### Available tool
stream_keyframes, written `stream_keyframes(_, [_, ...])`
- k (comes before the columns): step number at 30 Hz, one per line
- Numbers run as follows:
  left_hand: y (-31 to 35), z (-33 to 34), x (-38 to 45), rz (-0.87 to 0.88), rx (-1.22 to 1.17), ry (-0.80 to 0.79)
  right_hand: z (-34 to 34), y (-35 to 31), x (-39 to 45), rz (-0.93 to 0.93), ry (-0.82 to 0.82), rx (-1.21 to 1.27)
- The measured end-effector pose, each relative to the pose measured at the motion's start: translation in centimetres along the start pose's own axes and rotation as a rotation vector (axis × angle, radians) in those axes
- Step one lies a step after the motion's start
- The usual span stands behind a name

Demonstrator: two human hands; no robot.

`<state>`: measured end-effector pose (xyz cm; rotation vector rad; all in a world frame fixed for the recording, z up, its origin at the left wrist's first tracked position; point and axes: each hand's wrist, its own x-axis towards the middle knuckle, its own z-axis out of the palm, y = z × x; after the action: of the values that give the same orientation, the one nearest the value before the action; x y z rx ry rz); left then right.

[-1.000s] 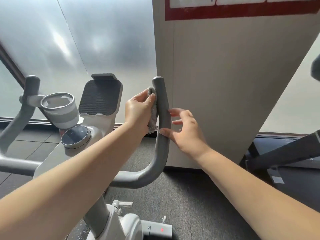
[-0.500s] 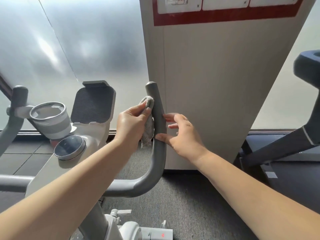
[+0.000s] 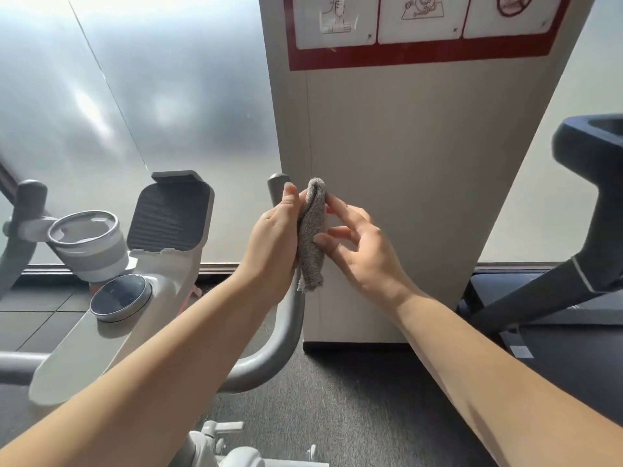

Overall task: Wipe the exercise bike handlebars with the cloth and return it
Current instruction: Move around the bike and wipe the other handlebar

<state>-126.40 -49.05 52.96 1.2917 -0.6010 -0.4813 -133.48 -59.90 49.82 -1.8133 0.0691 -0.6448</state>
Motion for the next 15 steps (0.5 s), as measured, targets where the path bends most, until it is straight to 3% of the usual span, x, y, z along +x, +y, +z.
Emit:
stream_keyframes(4, [0.0,0.6,-0.3,-0.056,-0.017,-0.065,-1.5,0.2,-0.4,0.0,-0.095,-0.091])
stream_keyframes(10, [-0.4,1.5,-0.9,-0.11,0.091,0.139,-3.0,1.4,-0.5,-0.077,-0.025,-0.261])
stream_keyframes(15, [-0.3,1.5,-1.5,-0.128,0.308,0.069,-3.3,2.4,-0.3,0.057,-0.013,-0.077])
